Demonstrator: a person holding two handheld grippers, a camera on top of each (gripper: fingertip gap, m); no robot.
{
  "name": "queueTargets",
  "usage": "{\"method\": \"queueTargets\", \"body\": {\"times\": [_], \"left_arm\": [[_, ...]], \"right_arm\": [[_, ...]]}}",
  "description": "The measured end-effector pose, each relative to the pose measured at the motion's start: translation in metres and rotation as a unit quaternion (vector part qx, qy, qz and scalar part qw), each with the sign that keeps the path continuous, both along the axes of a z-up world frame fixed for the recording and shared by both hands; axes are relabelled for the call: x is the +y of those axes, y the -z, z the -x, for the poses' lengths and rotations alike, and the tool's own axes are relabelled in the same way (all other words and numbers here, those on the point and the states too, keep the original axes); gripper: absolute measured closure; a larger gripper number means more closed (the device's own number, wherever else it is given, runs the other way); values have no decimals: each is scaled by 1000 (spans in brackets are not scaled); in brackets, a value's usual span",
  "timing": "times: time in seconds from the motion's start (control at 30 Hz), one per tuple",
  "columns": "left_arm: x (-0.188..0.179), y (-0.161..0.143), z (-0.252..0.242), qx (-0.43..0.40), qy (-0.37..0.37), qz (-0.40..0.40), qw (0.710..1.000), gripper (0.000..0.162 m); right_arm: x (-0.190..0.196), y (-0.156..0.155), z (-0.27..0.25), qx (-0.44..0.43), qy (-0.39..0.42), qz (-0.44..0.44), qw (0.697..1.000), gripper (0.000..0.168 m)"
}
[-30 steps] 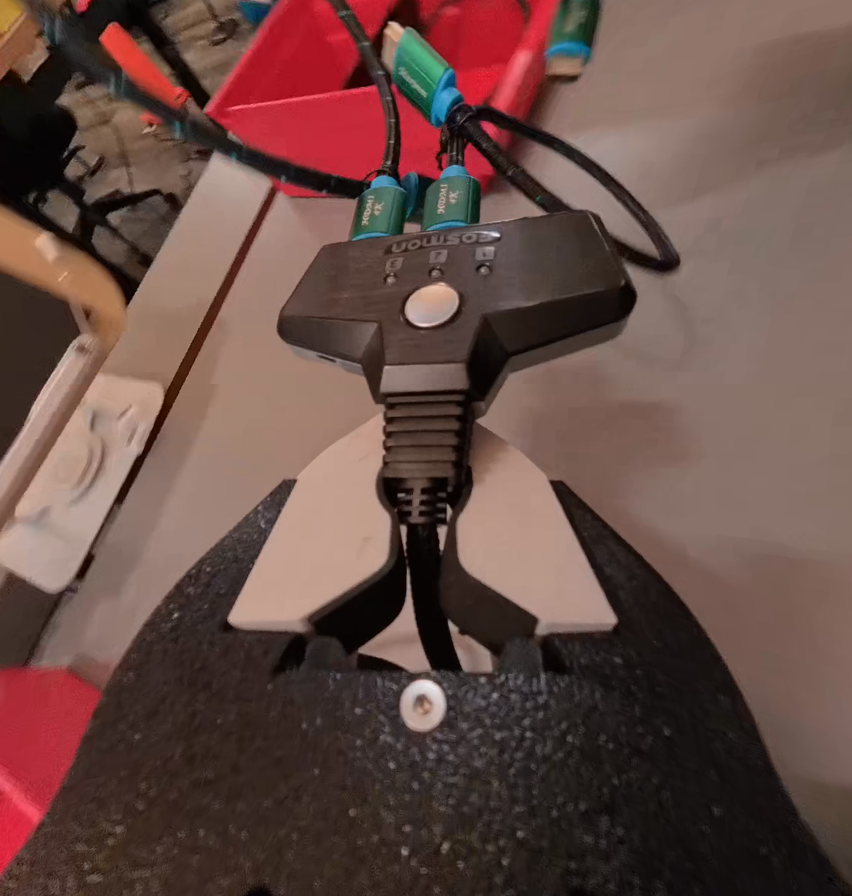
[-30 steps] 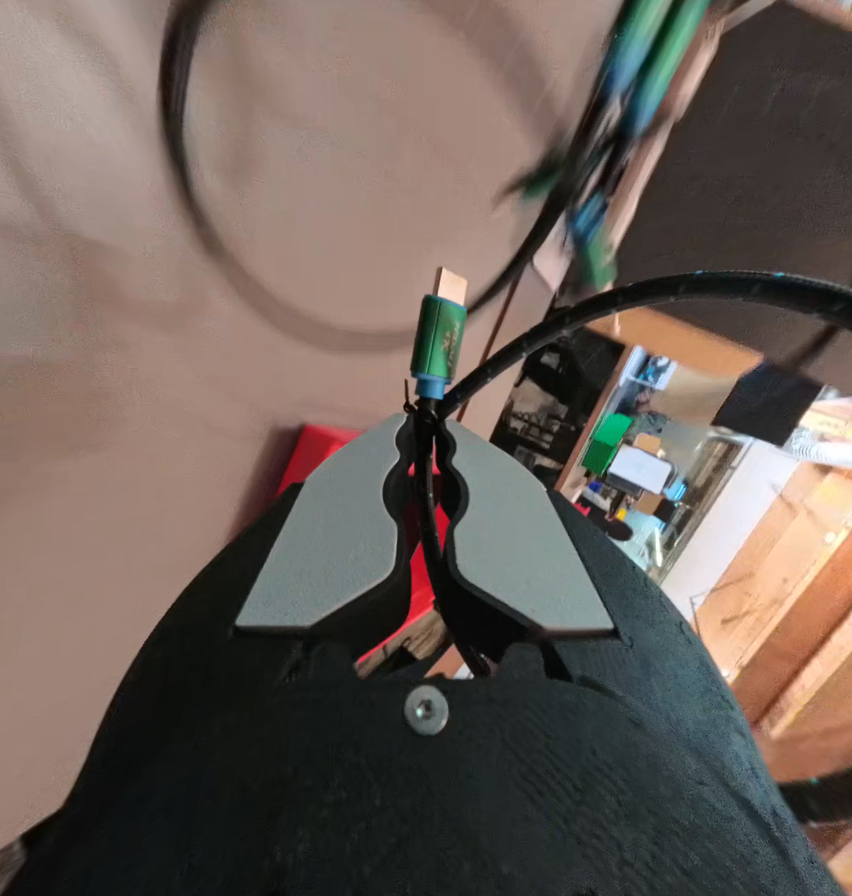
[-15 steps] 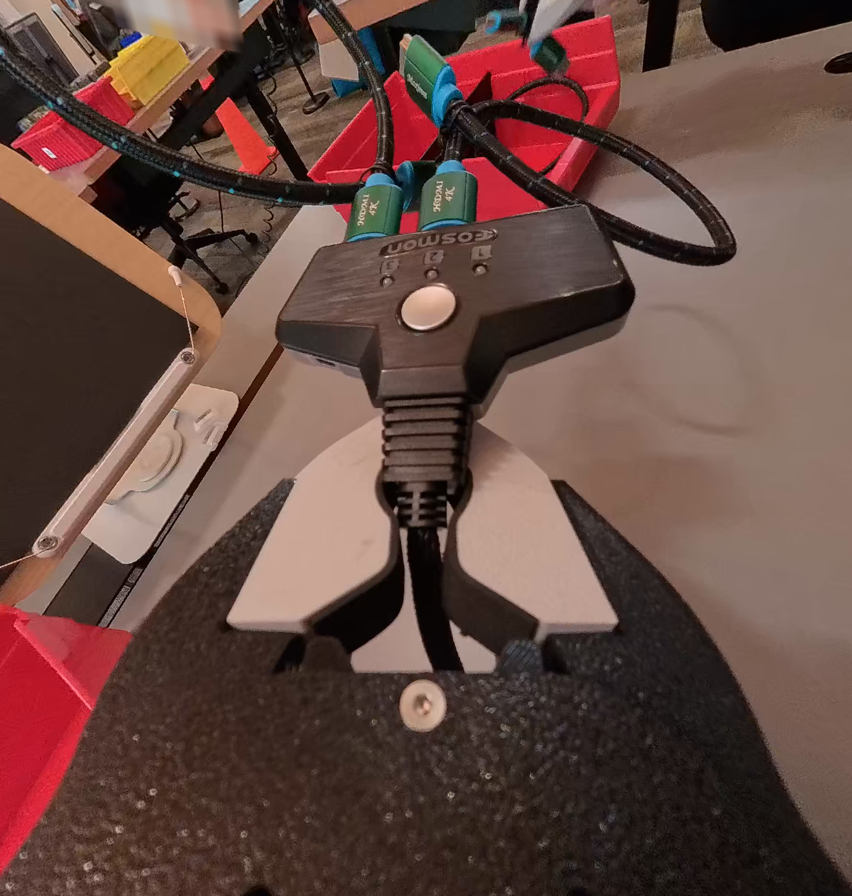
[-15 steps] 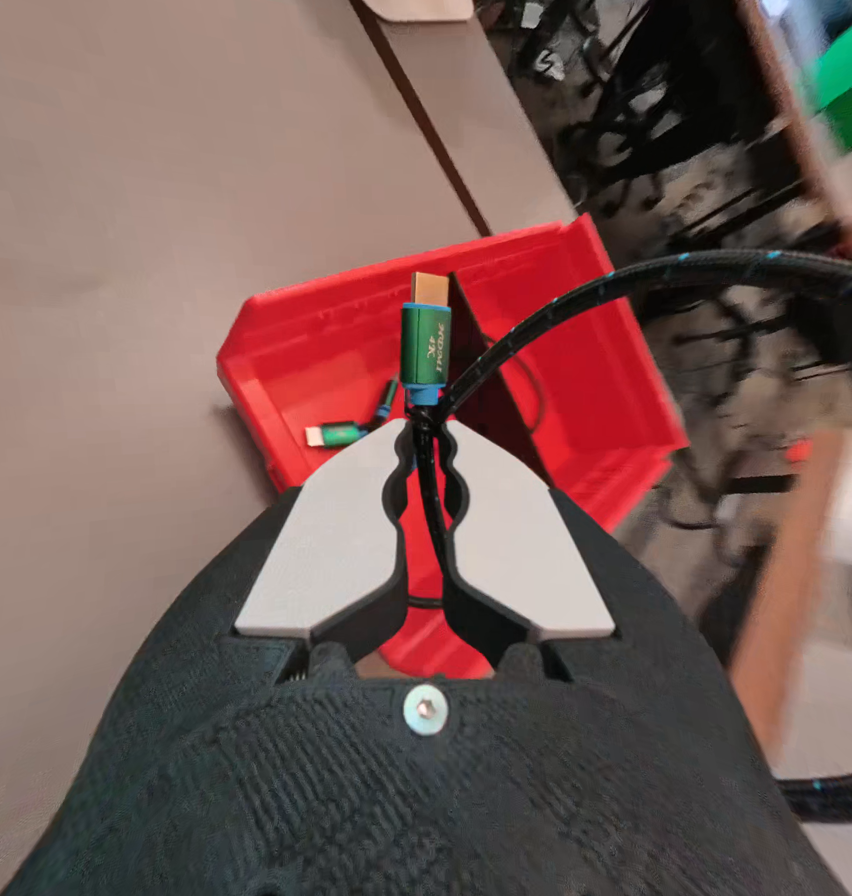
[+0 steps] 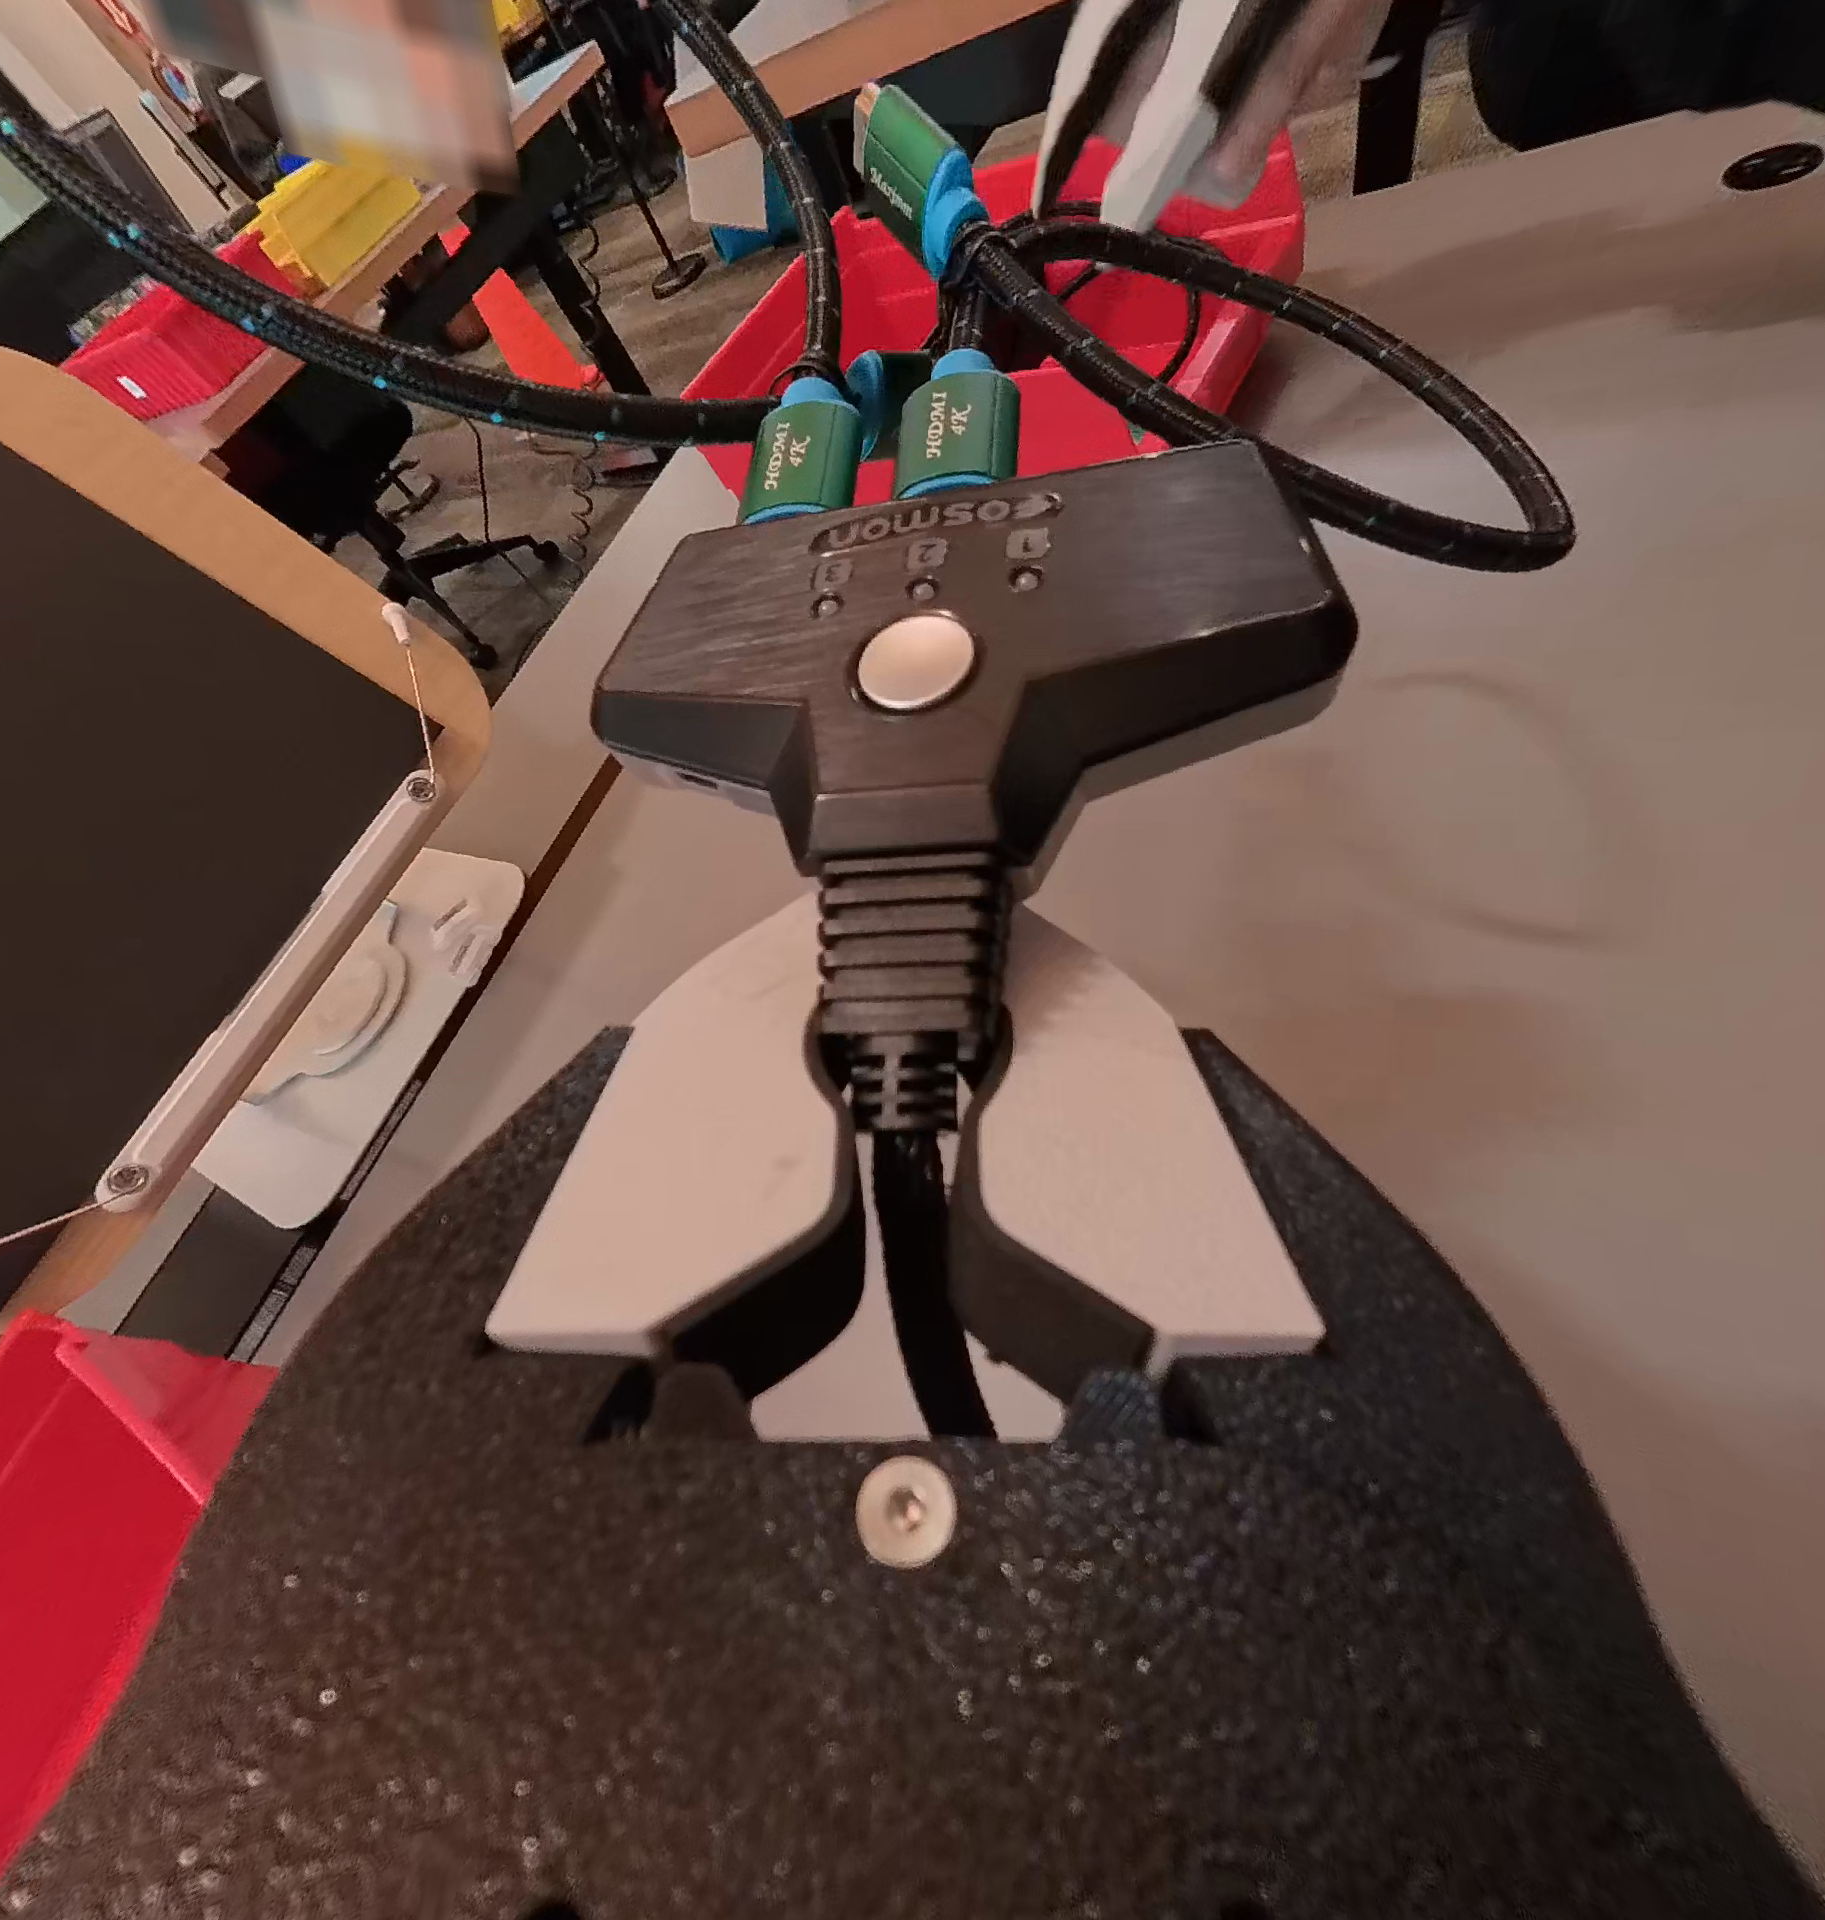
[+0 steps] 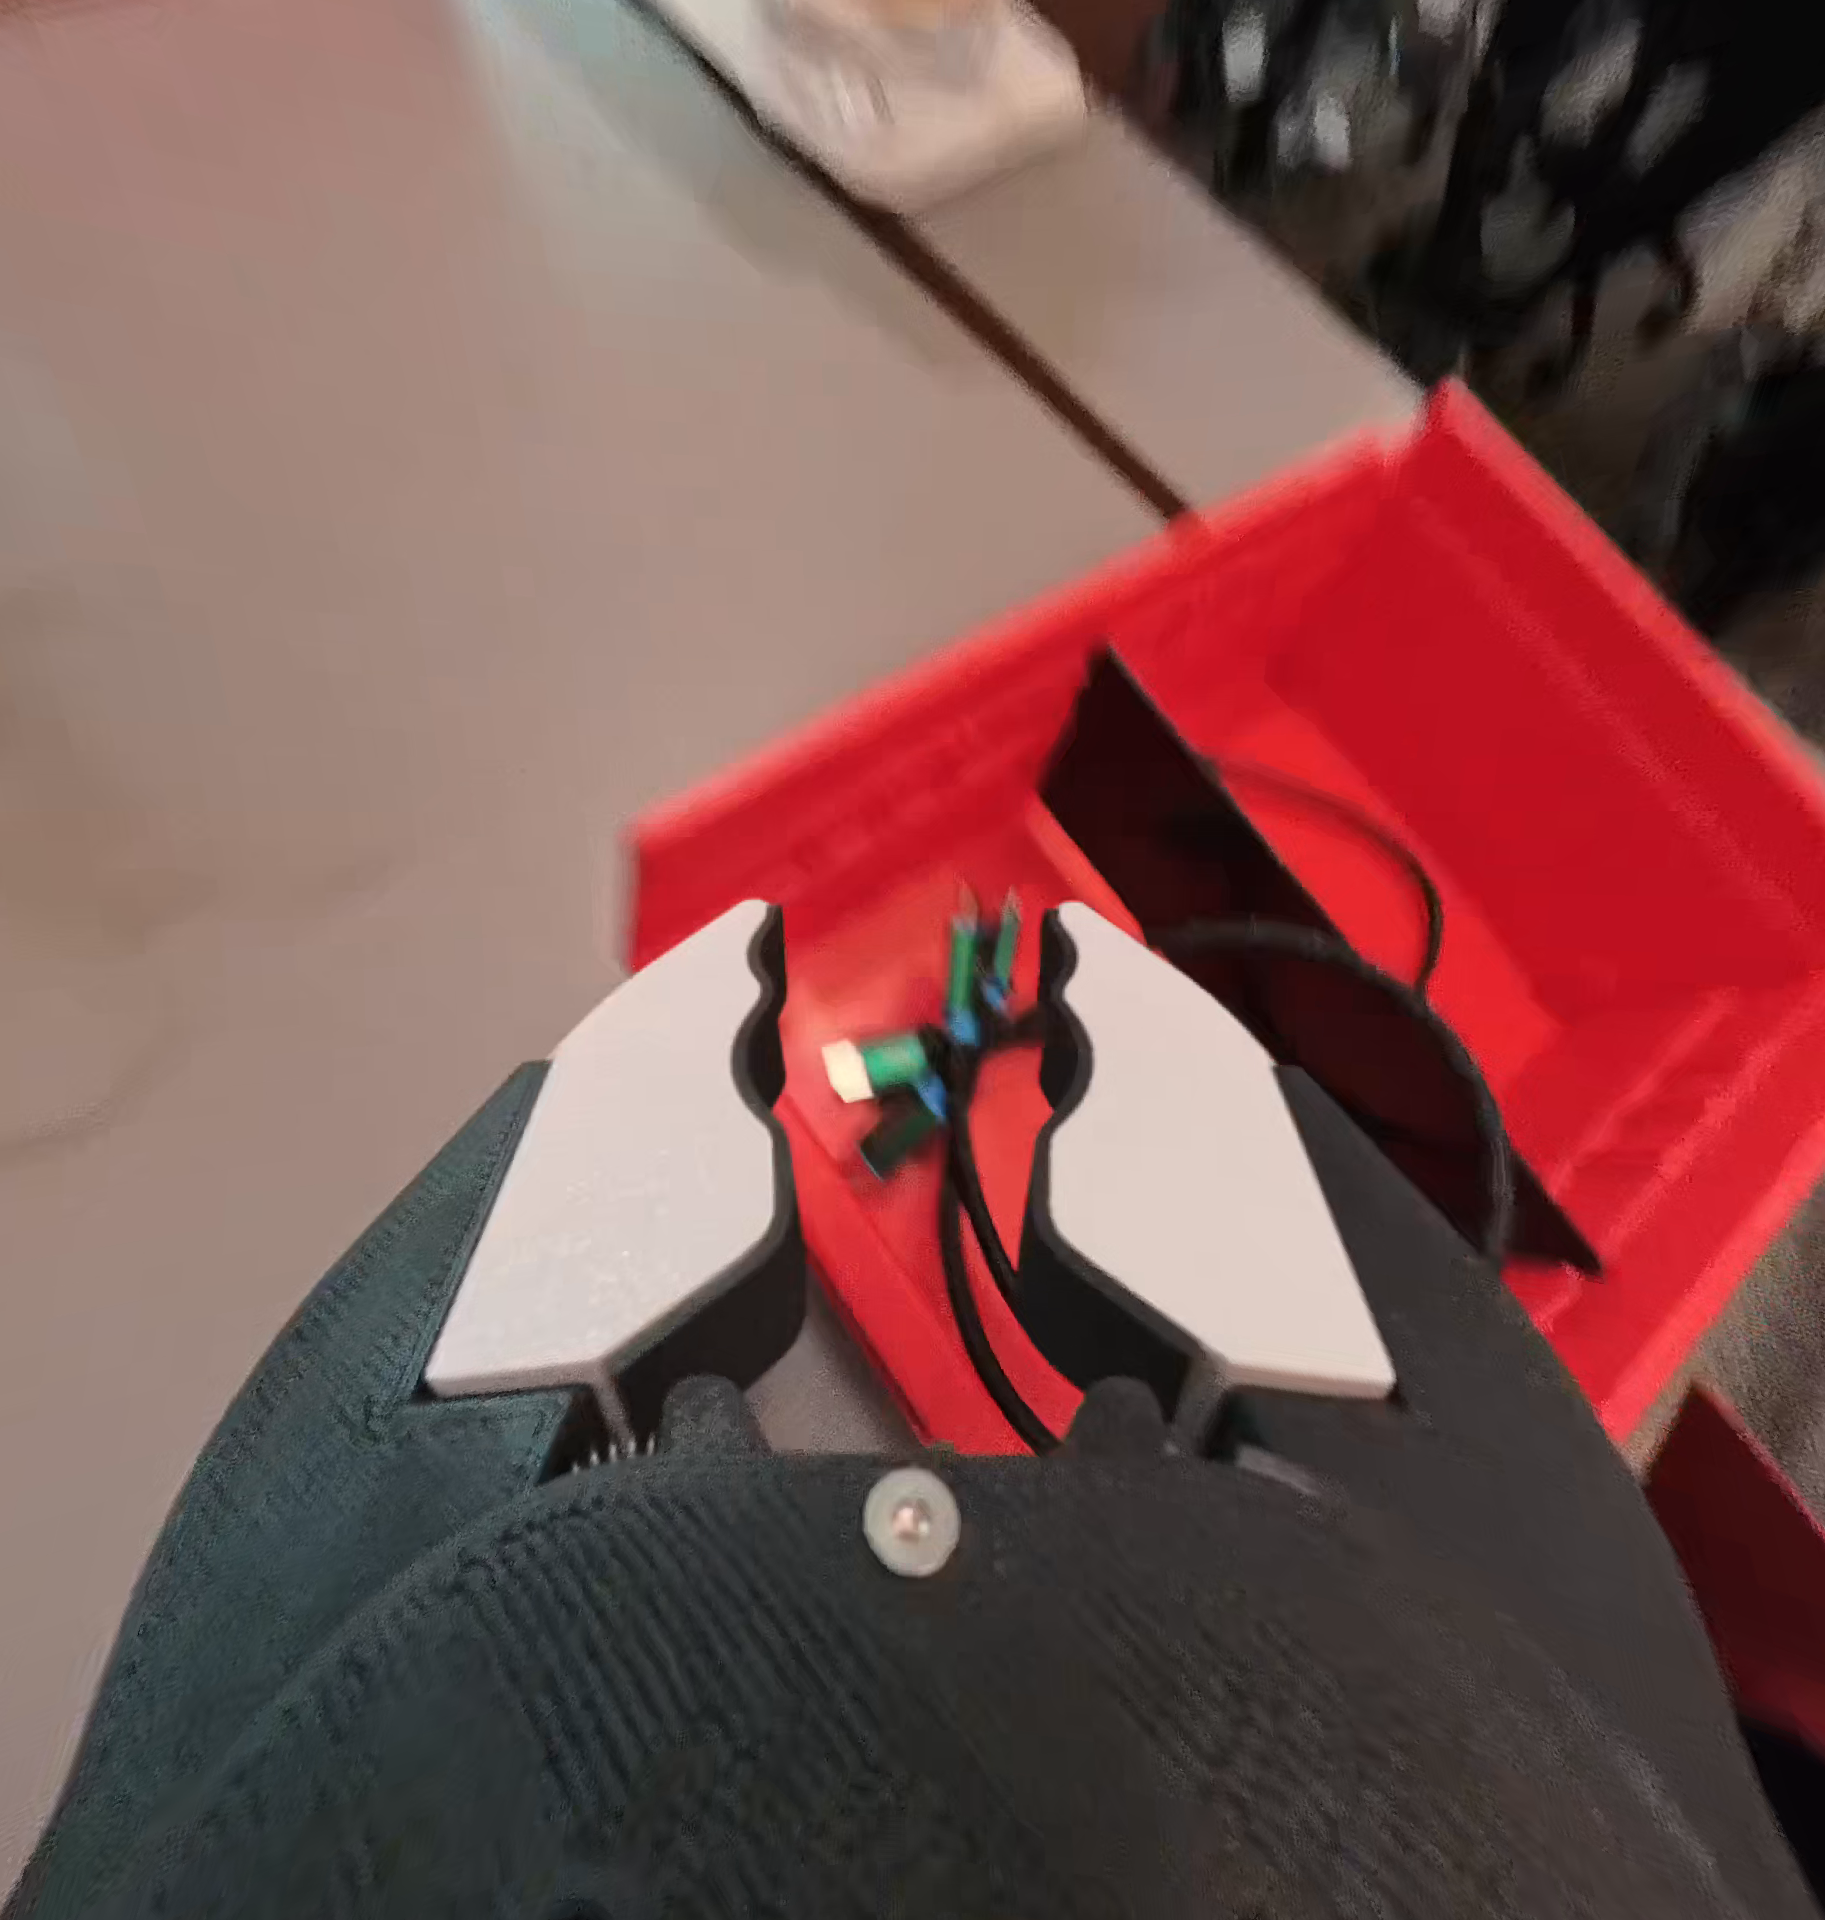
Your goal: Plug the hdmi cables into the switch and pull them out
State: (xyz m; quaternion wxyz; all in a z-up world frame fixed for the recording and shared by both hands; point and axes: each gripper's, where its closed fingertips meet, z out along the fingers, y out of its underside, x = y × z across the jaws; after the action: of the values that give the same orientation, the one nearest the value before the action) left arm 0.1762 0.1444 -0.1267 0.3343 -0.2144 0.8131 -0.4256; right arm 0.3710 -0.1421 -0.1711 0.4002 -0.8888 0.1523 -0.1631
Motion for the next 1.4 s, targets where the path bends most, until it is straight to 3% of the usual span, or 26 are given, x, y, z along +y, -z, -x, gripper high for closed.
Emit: {"method": "queueTargets", "body": {"times": [0.03, 0.13, 0.23, 0.3, 0.43, 0.6, 0.97, 1.2, 1.4], "left_arm": [[-1, 0, 0, -3, 3, -1, 1000, 149], [-4, 0, 0, -10, 16, 0, 1000, 149], [-9, 4, -1, -18, 29, -14, 999, 149], [-13, 8, -1, -22, 35, -34, 999, 149], [-20, 14, 0, -25, 42, -77, 996, 149], [-28, 16, 5, -35, 64, -100, 992, 149], [-30, 15, 8, -42, 78, -101, 991, 149], [-32, 20, 8, -51, 87, -127, 987, 149], [-33, 20, 6, -57, 83, -138, 985, 149]], "right_arm": [[16, -26, 18, -21, -36, -42, 998, 124], [64, -87, 92, -74, -170, -101, 978, 132], [102, -108, 152, -145, -248, -31, 957, 132], [123, -112, 172, -213, -257, 21, 942, 132], [154, -96, 192, -266, -290, 98, 914, 138], [167, -72, 198, -235, -336, 122, 904, 140], [172, -52, 195, -202, -353, 137, 903, 145], [169, -42, 197, -118, -362, 131, 915, 147], [171, -36, 193, -156, -368, 172, 900, 147]]}}
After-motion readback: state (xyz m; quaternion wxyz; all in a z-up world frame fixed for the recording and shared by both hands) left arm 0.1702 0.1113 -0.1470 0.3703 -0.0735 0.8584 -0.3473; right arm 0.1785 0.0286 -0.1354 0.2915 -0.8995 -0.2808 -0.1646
